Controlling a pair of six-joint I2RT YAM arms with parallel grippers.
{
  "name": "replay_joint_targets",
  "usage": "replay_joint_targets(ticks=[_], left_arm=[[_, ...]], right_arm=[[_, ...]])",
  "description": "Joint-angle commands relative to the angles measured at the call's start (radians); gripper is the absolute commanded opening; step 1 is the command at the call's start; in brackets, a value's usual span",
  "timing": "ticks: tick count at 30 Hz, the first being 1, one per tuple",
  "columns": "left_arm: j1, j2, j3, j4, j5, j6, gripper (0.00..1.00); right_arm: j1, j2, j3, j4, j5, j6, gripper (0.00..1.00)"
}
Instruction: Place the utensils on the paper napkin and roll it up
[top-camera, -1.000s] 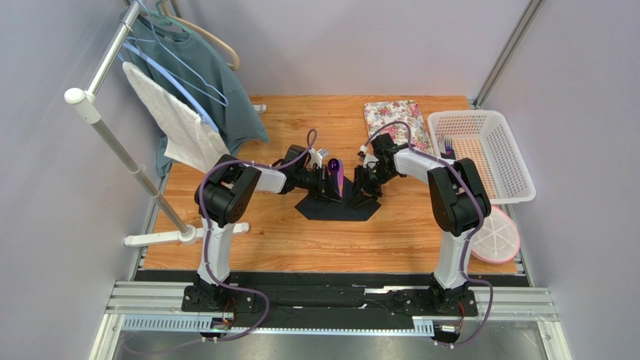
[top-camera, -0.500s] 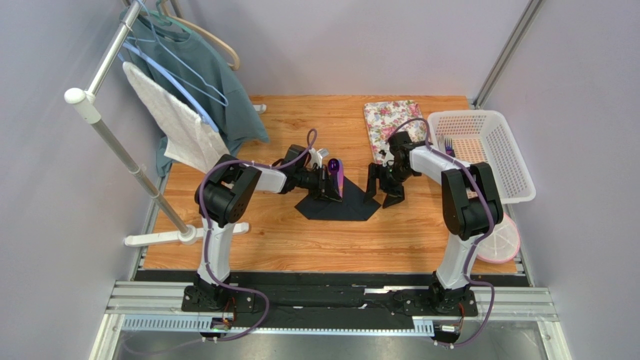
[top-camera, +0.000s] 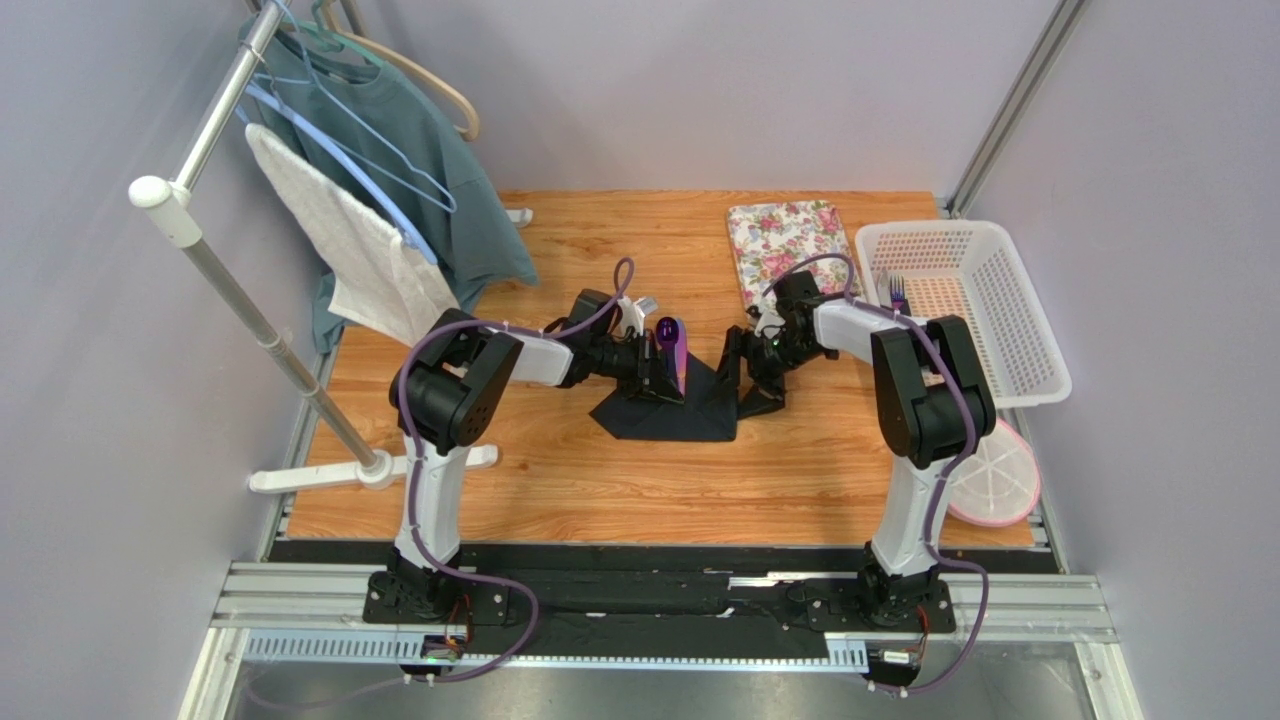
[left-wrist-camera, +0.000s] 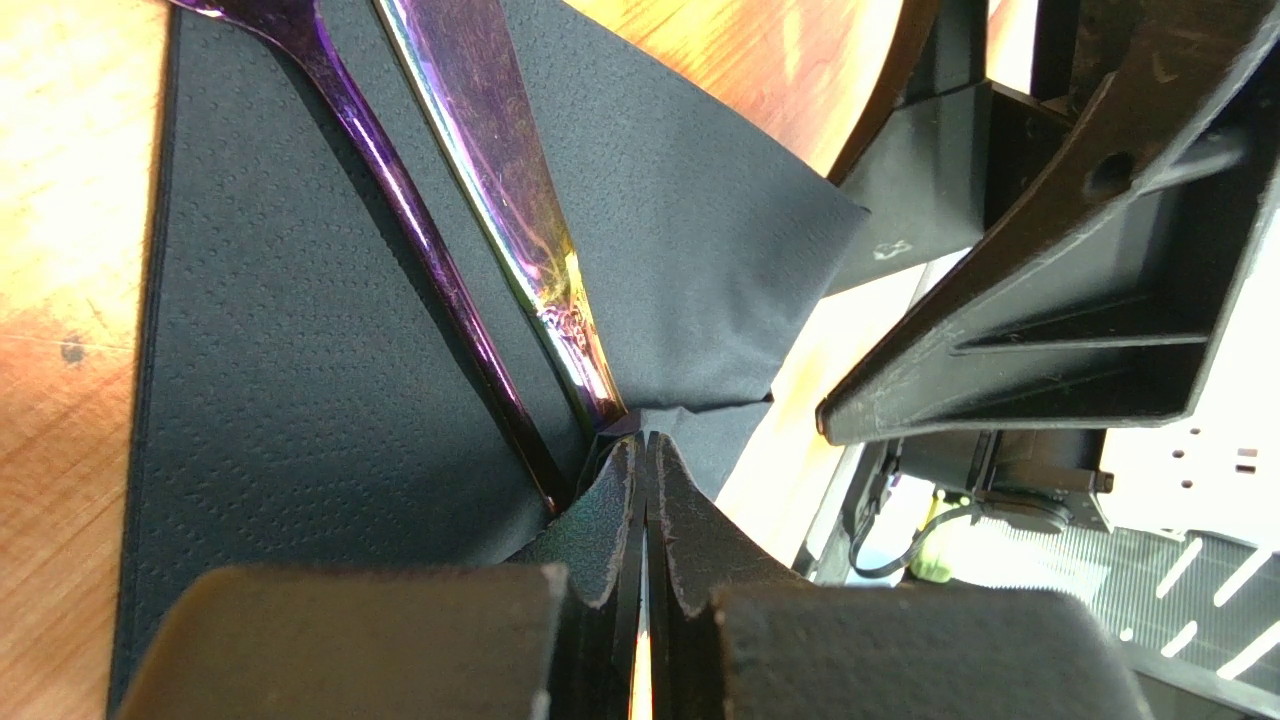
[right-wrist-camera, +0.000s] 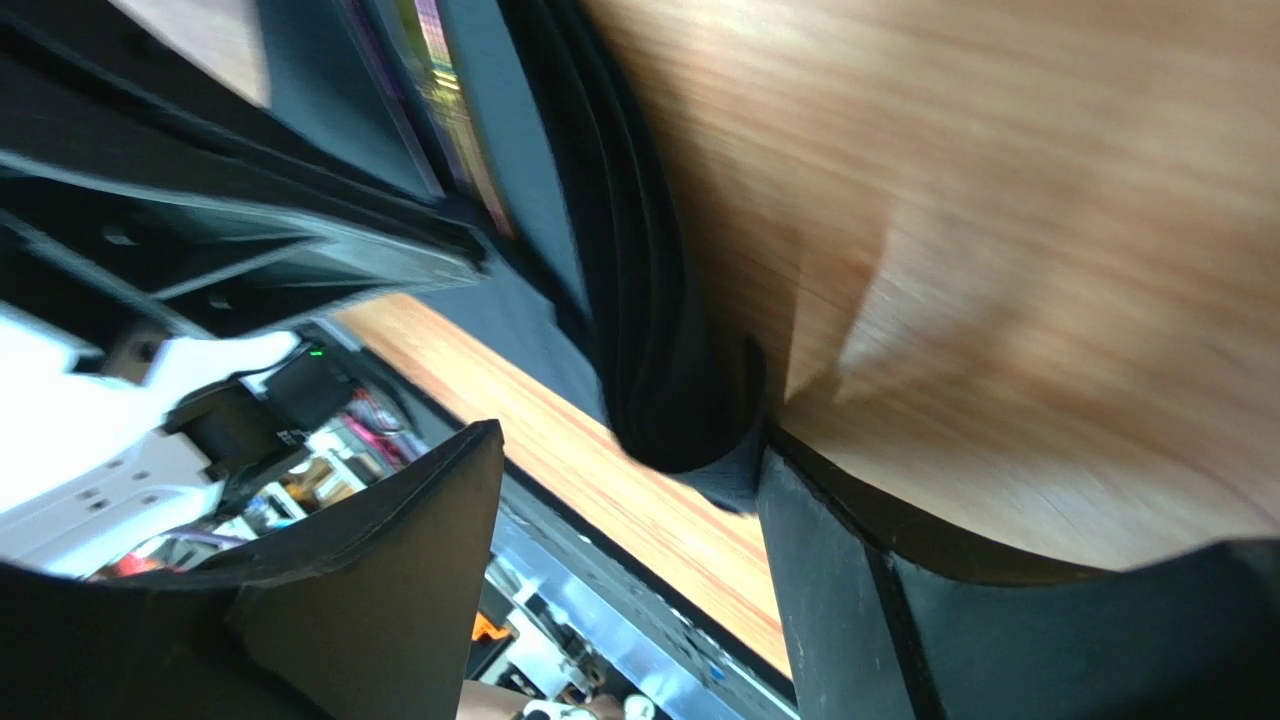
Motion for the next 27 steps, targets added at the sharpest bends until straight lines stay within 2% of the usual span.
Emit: replay_joint_targets(ticks=[1, 10, 13, 14, 16, 18, 20, 23, 27], left_arm=[[0.003, 0.013, 0.028, 0.009, -0.002, 0.008, 0.01], [0.003, 0.01, 0.027, 0.013, -0.004, 0.01, 0.01], [0.003, 0.008, 0.024, 0.012, -0.007, 0.008, 0.01], [0.003, 0.007, 0.024, 0.012, -0.007, 0.008, 0.01], [0.003, 0.007, 0.022, 0.013, -0.007, 0.008, 0.01], [0.003, 0.008, 0.024, 0.015, -0.007, 0.008, 0.01], [0.003, 0.008, 0.024, 0.016, -0.007, 0.008, 0.01], [0.003, 0.008, 0.022, 0.015, -0.005, 0.008, 0.01], [0.003, 0.011, 0.025, 0.018, -0.007, 0.007, 0.01]], right_arm=[[0.008, -0.005, -0.018, 0.181, -0.113, 0.072, 0.67], [-0.003, -0.045, -0.07, 0.277, -0.21, 0.141, 0.63], [-0.016, -0.054, -0.095, 0.283, -0.219, 0.163, 0.53], [-0.026, -0.056, -0.103, 0.286, -0.221, 0.174, 0.41], [-0.03, -0.059, -0.118, 0.28, -0.205, 0.175, 0.37], [-0.033, -0.053, -0.121, 0.242, -0.193, 0.161, 0.44], [-0.032, -0.05, -0.133, 0.225, -0.194, 0.154, 0.59], [-0.03, -0.051, -0.149, 0.204, -0.196, 0.134, 0.64], [-0.029, -0.048, -0.163, 0.167, -0.219, 0.099, 0.66]])
